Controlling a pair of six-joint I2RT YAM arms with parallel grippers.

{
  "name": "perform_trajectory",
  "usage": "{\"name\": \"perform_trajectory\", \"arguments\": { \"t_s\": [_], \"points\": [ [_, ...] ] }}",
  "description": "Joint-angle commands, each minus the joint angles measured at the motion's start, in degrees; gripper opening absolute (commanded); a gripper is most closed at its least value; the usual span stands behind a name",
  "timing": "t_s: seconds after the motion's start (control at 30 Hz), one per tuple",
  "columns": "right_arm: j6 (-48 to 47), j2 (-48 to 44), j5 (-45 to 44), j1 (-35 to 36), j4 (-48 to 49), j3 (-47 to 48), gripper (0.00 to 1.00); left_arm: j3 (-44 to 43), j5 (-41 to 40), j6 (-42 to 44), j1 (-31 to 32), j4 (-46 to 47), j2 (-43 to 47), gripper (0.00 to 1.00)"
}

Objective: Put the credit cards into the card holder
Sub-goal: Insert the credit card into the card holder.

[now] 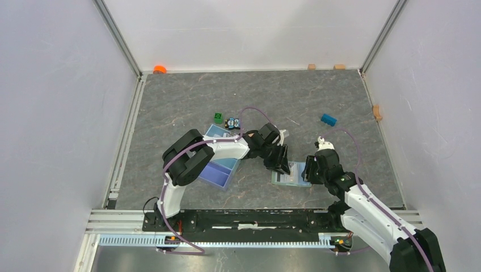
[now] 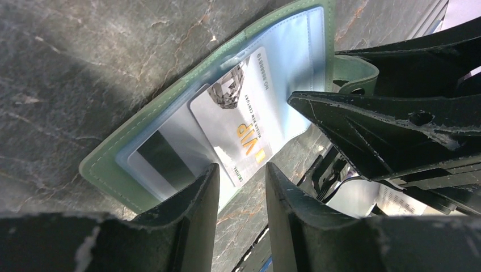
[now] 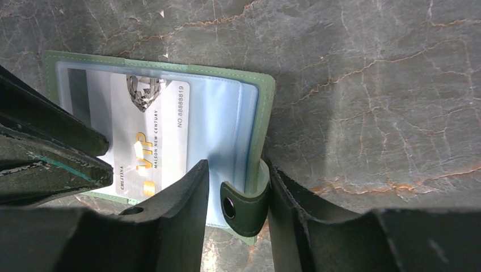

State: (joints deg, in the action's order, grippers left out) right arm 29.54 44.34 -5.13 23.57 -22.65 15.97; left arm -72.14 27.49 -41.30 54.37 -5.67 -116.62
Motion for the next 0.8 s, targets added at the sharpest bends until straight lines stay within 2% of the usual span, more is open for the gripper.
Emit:
{"name": "perform_trajectory", "arguments": {
  "t_s": [0.0, 0.1, 0.27, 0.53, 0.77],
  "points": [
    [-0.2, -1.3, -2.5, 0.0, -2.7, 0.7, 0.46, -1.9, 0.0, -0.7, 0.8, 0.5, -2.0, 0.42],
    [-0.3, -2.1, -3.2, 0.0, -3.6, 1.2, 0.46, -2.1, 0.1, -0.8, 0.9, 0.5, -2.2, 0.42],
    [-0.1, -3.1, -3.4, 0.0, -4.1, 1.3, 0.39, -2.1, 0.0, -0.9, 1.2, 0.6, -2.7, 0.42],
    [0.1, -3.2, -1.9, -0.1, -3.0, 0.3, 0.17, -2.6, 0.0, -1.2, 1.5, 1.6, -3.4, 0.42],
    [0.0, -3.4, -1.4, 0.0, -3.1, 0.3, 0.09, -3.3, 0.9, -2.9, 2.0, 5.1, -4.5, 0.42]
  ]
}}
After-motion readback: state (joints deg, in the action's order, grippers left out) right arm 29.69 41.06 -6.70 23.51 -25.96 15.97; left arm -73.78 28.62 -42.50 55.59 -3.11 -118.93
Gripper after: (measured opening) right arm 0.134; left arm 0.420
